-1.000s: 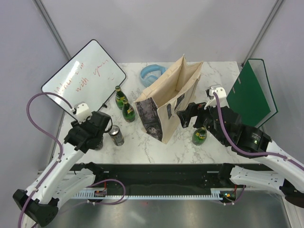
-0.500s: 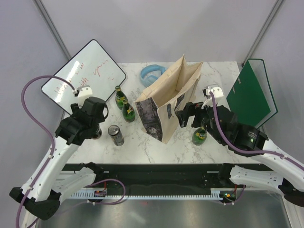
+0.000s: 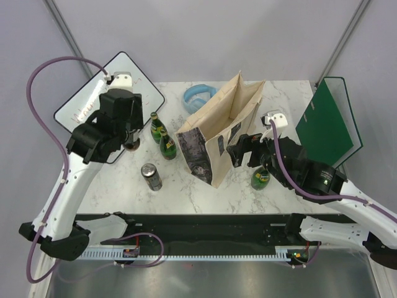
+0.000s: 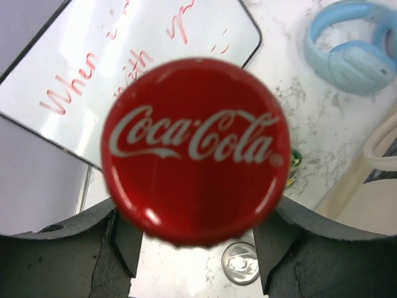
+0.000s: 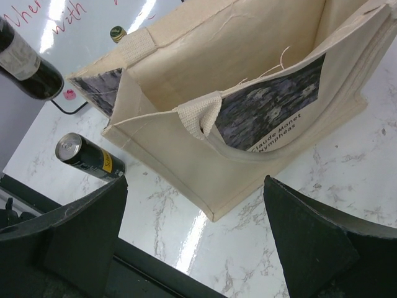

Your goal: Place the beverage into the canvas bag

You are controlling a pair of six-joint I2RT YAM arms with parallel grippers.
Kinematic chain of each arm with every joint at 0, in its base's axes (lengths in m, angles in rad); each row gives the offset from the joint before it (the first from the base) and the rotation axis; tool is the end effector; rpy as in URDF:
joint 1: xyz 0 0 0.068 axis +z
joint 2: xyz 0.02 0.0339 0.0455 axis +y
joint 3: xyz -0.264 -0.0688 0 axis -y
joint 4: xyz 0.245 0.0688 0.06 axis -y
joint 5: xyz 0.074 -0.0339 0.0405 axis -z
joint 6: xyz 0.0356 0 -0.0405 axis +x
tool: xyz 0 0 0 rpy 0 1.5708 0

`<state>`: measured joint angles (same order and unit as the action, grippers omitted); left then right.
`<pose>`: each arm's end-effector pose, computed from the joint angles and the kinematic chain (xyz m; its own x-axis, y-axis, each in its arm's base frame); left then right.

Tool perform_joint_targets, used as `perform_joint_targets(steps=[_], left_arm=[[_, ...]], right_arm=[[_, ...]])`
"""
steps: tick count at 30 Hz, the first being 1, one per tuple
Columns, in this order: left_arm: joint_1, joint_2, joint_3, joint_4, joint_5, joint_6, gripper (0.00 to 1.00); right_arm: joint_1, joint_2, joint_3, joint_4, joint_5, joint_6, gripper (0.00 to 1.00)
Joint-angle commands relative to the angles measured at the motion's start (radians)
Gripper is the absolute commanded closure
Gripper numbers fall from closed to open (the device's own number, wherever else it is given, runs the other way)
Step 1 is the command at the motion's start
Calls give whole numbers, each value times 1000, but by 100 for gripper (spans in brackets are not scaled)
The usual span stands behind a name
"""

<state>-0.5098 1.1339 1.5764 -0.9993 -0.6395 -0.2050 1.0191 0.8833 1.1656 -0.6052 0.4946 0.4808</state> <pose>0.1771 -0.0747 0.4576 -0.4413 0.0596 -0.8954 -0.1435 0.9803 0.1360 0.1040 0.1367 0.4100 -0.3850 0.1511 -0.9105 -0.3785 0.8739 0.3050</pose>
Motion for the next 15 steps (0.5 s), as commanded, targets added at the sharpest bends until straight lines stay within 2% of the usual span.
perform_joint_targets(steps=[1,6,11,15], left_arm=[[4,76,262,225,97,134,98],[1,155,388,280,214,112,98],[-10,193,422,390,330,108,98],[-35,266,561,415,434,131,98]], right_arm=[[4,22,34,1,-24,-13,2],[4,6,29,4,15,7,2],[4,-1,28,4,12,18,2],[4,0,28,4,19,16,2]])
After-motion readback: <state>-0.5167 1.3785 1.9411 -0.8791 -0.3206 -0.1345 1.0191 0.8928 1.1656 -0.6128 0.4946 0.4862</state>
